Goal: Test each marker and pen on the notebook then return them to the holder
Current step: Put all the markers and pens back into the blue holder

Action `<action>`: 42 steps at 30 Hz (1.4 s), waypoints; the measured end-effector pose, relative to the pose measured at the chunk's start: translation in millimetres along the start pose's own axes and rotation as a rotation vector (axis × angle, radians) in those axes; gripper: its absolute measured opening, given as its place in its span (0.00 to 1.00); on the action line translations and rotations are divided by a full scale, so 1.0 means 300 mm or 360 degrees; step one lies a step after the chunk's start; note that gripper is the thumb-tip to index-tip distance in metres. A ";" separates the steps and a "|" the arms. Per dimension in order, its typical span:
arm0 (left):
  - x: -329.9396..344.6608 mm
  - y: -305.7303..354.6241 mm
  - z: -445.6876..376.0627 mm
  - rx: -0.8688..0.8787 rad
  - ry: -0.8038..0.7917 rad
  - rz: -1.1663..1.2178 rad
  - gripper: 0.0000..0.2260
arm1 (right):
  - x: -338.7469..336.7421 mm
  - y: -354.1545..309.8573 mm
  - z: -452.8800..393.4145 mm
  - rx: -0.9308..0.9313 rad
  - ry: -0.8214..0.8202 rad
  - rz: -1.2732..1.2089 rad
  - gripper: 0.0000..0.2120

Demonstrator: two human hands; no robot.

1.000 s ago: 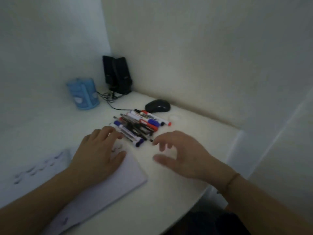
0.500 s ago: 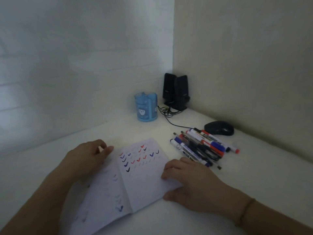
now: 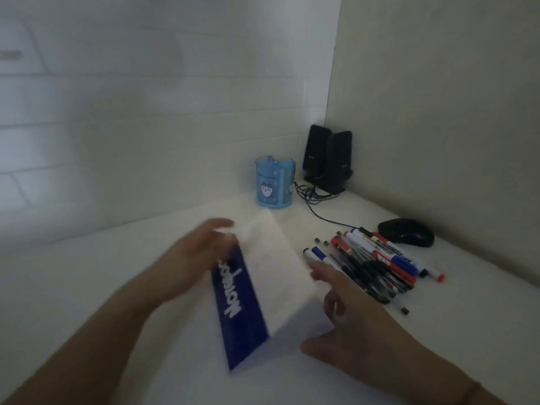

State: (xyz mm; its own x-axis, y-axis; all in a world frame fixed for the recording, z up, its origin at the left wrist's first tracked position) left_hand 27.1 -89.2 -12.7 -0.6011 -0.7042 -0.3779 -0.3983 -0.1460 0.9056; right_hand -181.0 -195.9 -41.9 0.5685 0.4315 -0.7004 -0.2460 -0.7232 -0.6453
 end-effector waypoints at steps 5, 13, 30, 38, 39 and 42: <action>0.166 -0.043 0.085 0.0412 -0.0273 -0.1231 0.44 | 0.016 -0.039 0.009 -0.0231 -0.0020 0.0370 0.42; 0.168 -0.063 0.113 0.0450 -0.0448 -0.1529 0.48 | 0.108 -0.076 -0.072 -0.0536 -0.0062 0.0594 0.20; -0.052 -0.154 -0.062 0.0383 0.0316 -0.1469 0.21 | 0.265 -0.182 -0.529 -0.0322 0.0308 0.0491 0.17; 0.032 -0.154 -0.029 0.0675 0.0077 -0.1375 0.22 | 0.063 0.054 -0.904 0.0076 0.0680 0.0392 0.24; 0.034 -0.161 -0.031 0.0674 0.0068 -0.1380 0.22 | 0.062 0.062 -0.922 0.0056 0.0727 0.0331 0.19; 0.036 -0.164 -0.033 0.0690 0.0075 -0.1374 0.24 | 0.040 0.053 -0.929 -0.0023 0.0911 0.0224 0.11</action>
State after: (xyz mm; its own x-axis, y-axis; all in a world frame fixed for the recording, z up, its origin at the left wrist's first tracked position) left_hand 47.0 -96.6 -59.5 0.0430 -0.5031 -0.8631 -0.9165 -0.3638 0.1664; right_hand 40.7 -352.5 24.3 0.8654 -0.0260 -0.5004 -0.3415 -0.7614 -0.5511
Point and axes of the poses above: each hand's wrist, its own z-axis away from the middle knuckle, its own x-axis out of the palm, y = z × x, the point moved 9 cm from there along -z, towards the middle knuckle, and after that the axes turned 15 degrees about y, right-handed, at the moved point
